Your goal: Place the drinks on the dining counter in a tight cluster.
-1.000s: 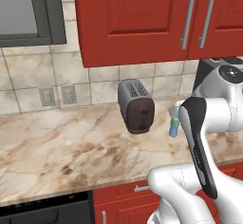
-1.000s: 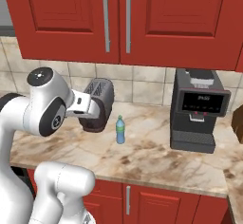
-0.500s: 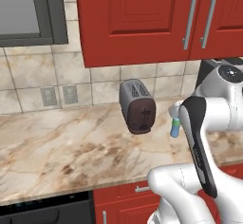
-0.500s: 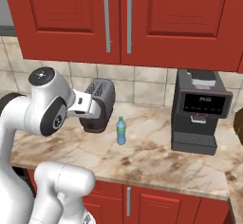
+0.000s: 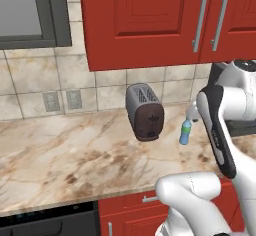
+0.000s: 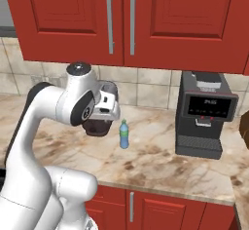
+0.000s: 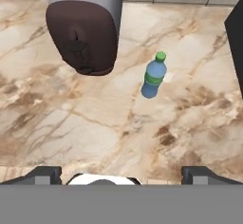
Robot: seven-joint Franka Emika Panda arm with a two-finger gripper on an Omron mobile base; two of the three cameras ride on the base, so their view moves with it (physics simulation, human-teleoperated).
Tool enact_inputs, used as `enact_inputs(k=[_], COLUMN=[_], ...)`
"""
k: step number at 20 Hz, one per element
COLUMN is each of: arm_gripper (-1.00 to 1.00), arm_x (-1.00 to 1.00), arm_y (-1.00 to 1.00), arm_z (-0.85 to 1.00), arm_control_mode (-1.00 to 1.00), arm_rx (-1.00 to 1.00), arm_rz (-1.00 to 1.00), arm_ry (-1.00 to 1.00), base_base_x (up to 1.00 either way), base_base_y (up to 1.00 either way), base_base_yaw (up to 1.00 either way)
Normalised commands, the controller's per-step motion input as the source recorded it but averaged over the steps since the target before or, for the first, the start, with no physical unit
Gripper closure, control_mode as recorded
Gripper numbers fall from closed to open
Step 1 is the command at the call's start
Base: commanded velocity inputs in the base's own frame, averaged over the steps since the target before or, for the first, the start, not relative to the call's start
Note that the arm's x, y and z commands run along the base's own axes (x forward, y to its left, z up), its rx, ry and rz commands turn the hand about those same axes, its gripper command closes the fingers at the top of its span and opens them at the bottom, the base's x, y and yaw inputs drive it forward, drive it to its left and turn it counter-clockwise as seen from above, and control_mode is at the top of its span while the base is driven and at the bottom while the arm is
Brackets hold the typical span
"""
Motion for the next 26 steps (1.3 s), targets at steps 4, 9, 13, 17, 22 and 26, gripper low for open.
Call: enact_inputs(k=[4,9,13,17,22,26], arm_gripper=[-1.0,-1.0,-1.0,-1.0,-1.0,-1.0], arm_x=[0.73,0.64,0.43,0.43,0.08,0.21], arm_y=[-0.44,-0.54,-0.13,0.0,0.05,0.0], arm_z=[-0.16,-0.17,-0.44,-0.34,-0.13,-0.13], arm_control_mode=[-1.0,-1.0,-1.0,-1.0,-1.0,-1.0], arm_rx=[-0.06,-0.01,0.01,0.0,0.0,0.0], arm_rz=[-0.1,-0.09,-0.01,0.03,0.13,0.09], arm_ry=[0.14,0.03,-0.01,0.0,0.01,0.02], base_base_x=[0.0,0.0,0.0,0.0,0.0,0.0], base_base_y=[0.0,0.0,0.0,0.0,0.0,0.0], base_base_yaw=[0.0,0.0,0.0,0.0,0.0,0.0])
